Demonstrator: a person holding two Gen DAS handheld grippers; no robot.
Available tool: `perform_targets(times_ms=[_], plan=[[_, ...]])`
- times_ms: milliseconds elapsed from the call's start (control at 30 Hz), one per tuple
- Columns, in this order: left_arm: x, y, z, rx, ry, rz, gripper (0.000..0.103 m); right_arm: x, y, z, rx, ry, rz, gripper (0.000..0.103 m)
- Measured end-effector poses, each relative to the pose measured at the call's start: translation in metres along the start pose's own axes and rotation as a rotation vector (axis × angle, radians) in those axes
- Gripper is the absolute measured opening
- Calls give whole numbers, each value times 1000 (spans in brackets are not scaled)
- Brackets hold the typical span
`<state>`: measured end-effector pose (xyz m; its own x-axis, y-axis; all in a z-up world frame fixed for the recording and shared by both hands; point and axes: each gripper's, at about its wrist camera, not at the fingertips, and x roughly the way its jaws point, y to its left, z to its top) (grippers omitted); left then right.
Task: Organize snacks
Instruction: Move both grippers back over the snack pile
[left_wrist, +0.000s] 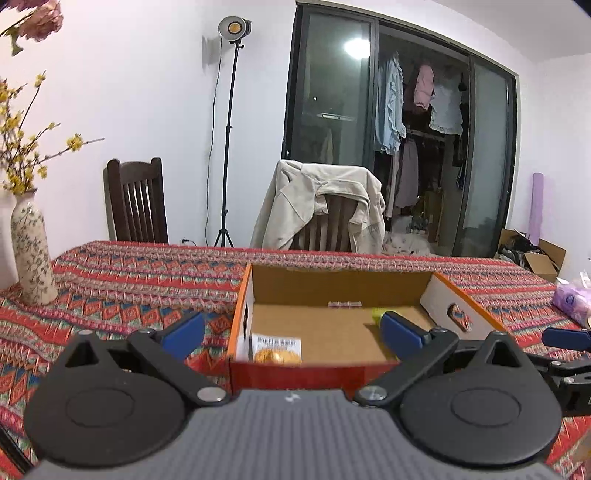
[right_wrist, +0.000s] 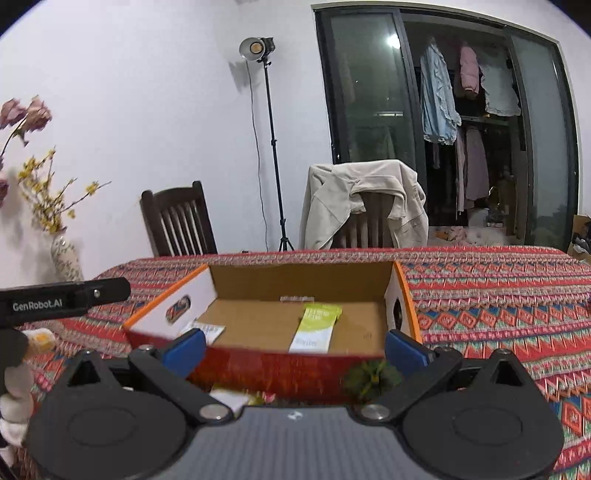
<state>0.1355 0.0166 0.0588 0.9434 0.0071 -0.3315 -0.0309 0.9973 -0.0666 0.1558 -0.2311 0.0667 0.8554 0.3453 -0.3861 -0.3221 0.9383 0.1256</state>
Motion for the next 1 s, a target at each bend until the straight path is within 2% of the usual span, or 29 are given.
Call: perform_targets(times_ms=[400,667,1000], plan=[[-39,18,-58,-14,81,-5,103,-32,2,-47,-1,81,-1,103],[-48,28,-73,-48,123,8,103,-42,4,-63,-8,125,-7,103],[-53,30,-78,-53,131,4,103,-43,14,-69,-35,153,-2,103]])
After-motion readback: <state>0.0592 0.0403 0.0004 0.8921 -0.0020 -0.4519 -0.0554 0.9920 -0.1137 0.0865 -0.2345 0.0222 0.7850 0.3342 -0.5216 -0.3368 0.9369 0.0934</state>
